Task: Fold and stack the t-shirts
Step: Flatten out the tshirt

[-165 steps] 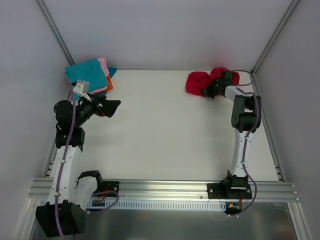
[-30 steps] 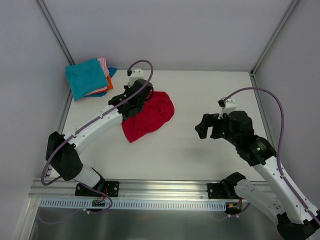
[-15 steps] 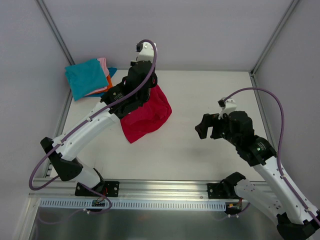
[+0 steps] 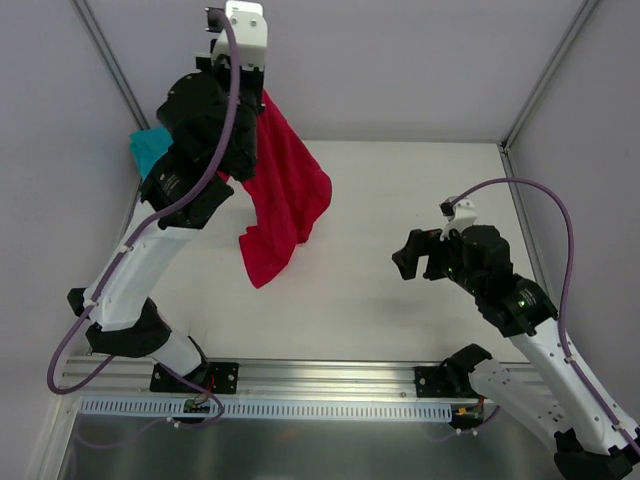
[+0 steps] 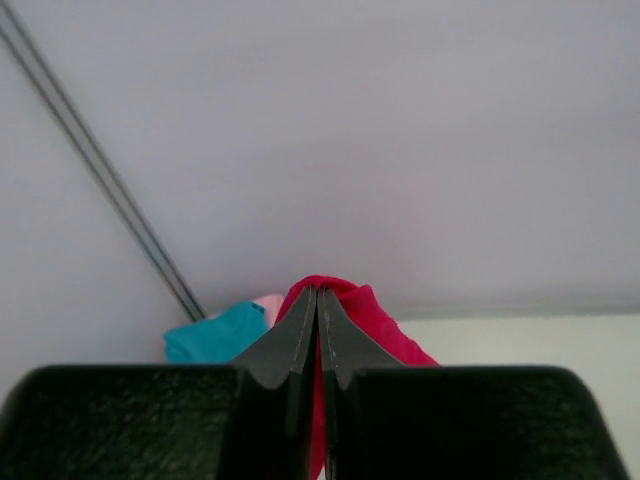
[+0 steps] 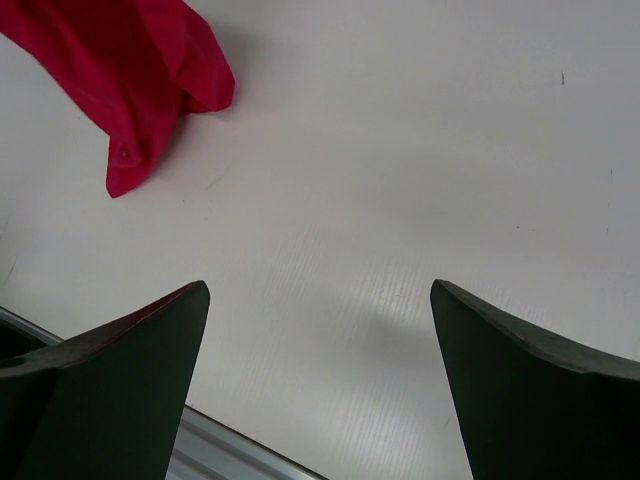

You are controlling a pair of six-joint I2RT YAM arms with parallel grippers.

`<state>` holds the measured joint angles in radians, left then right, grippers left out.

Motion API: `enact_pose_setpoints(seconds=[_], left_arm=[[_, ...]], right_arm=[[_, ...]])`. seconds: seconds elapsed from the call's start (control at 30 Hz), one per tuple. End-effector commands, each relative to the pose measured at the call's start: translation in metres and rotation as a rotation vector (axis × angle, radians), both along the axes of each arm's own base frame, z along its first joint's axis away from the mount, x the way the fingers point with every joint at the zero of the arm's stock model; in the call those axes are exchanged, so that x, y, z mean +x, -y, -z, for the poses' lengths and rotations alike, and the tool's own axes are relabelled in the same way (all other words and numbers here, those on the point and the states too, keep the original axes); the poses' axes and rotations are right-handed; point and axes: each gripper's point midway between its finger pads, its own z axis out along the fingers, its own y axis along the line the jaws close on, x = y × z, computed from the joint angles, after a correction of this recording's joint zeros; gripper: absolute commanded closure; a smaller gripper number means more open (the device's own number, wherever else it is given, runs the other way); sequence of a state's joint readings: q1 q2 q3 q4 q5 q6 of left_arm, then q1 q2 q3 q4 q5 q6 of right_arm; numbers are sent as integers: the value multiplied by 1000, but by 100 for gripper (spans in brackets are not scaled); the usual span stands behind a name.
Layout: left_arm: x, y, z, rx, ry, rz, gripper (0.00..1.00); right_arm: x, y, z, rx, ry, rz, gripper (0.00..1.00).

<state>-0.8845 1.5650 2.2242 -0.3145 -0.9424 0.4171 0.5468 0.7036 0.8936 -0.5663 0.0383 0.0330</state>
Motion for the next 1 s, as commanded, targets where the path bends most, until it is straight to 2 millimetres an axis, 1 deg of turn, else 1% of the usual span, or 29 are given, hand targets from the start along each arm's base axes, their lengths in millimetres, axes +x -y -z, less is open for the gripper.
enact_pose_setpoints(seconds=[0.0,0.03,0.1,0.13,0.2,0.23,0.3,0.4,0.43,0.5,0.53,0.6,0.63,0.67,0.7,0.73,0.77,0.8,0.83,0.87,0.93,0.97], left_arm=[[-42,-68,-67,-45,148,-133,100],[-48,-78,-72,-21,153,-156,100],[-66,-106,-85,-73,189,-198,100],[-77,-121,-89,-59,196,-220,100],[-89,-138,-94,-83,212,-252,100],[-99,-152,-101,-98,232,-269,100],[-109,-164,-108,-127,251,-276,100],[-108,-161,-110,-134,246,-261,100],[-102,-143,-108,-113,230,-227,100],[-91,-116,-101,-86,209,-179,100],[-78,-81,-93,-32,186,-126,100],[-65,-48,-81,35,155,-99,100],[-53,-10,-67,95,129,-63,100],[-49,7,-62,114,126,-43,100],[-48,20,-62,114,132,-22,100],[-37,51,-50,141,121,2,100],[-38,68,-50,128,130,42,100],[-38,79,-49,101,127,80,100],[-33,101,-38,122,119,104,100],[-33,114,-35,114,122,129,100],[-28,142,-11,101,78,192,100],[-27,152,-1,91,58,225,100]], right_arm=[[0,2,-4,8,19,7,1],[0,2,-2,8,15,5,0],[-1,0,0,16,11,-1,1],[-1,-1,2,18,6,-4,0],[-2,-2,4,18,1,-9,0],[-2,-2,5,18,-3,-10,1],[-3,-1,6,16,-4,-10,1],[-4,0,3,15,7,-12,1],[-4,0,3,13,9,-12,1],[-5,1,3,11,12,-10,1],[-5,3,3,11,17,-6,1],[-6,4,3,10,18,-2,0],[-7,5,4,6,16,0,0],[-8,7,4,1,19,1,1],[-8,9,5,-3,22,7,1],[-10,11,5,-8,26,12,1],[-11,13,4,-11,31,15,0],[-12,15,4,-18,34,16,1],[-12,17,4,-23,36,27,1],[-13,19,3,-22,43,33,1],[-13,24,3,-30,46,50,0],[-14,27,2,-34,51,61,1]])
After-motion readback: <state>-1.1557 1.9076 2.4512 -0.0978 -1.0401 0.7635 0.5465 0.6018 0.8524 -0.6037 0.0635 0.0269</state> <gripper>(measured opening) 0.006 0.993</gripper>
